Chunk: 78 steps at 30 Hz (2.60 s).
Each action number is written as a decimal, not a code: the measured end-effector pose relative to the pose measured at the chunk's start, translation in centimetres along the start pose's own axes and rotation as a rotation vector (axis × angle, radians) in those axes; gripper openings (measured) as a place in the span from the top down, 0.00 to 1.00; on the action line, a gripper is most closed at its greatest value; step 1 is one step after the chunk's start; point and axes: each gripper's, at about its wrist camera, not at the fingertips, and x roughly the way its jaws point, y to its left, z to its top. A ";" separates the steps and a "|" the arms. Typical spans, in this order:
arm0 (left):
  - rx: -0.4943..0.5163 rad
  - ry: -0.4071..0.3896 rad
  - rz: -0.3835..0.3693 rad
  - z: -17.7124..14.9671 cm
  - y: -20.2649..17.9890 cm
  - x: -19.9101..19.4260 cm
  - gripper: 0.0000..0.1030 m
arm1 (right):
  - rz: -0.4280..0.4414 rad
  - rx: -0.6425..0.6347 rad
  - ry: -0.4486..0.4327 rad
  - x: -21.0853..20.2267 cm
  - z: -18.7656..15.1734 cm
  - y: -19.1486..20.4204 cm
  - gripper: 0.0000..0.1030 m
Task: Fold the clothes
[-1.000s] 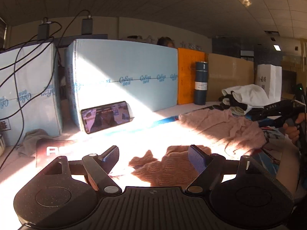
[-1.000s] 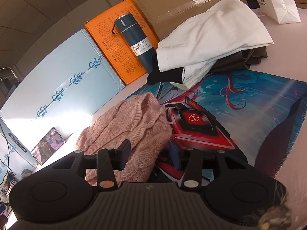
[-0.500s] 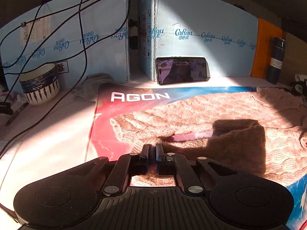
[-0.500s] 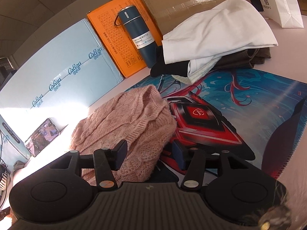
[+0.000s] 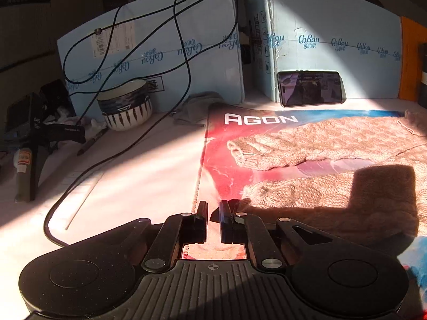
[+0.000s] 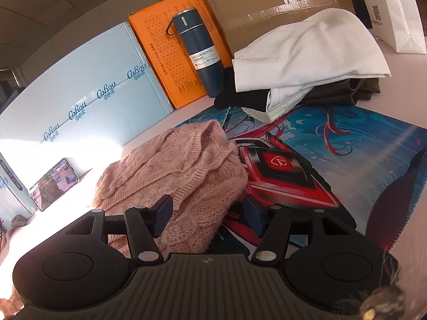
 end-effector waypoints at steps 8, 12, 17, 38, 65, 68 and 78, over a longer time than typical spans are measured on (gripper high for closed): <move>-0.255 -0.096 -0.119 3.3 1.3 0.7 0.24 | 0.143 -0.204 -0.111 -3.2 -0.4 2.8 0.37; -0.361 -0.123 -0.267 5.4 0.4 1.5 0.24 | 0.332 -0.334 -0.036 -3.9 -1.4 5.4 0.37; -0.215 -0.168 -0.564 7.0 -5.4 0.3 0.17 | 0.464 -0.519 0.057 -3.8 -2.7 7.5 0.37; 0.378 -0.069 -0.598 3.1 -19.2 1.7 0.12 | 0.558 -0.538 0.017 0.8 2.8 8.1 0.90; 0.339 -0.086 -0.601 3.5 -19.0 1.3 0.11 | 0.628 -0.494 0.085 -2.2 0.6 5.9 0.43; 0.335 -0.123 -0.589 4.0 -19.4 0.7 0.11 | 0.602 -0.495 0.118 -1.7 -0.3 5.5 0.43; 0.325 -0.189 -0.715 7.6 -24.7 0.0 0.11 | 0.551 -0.455 0.213 0.2 -1.4 4.3 0.38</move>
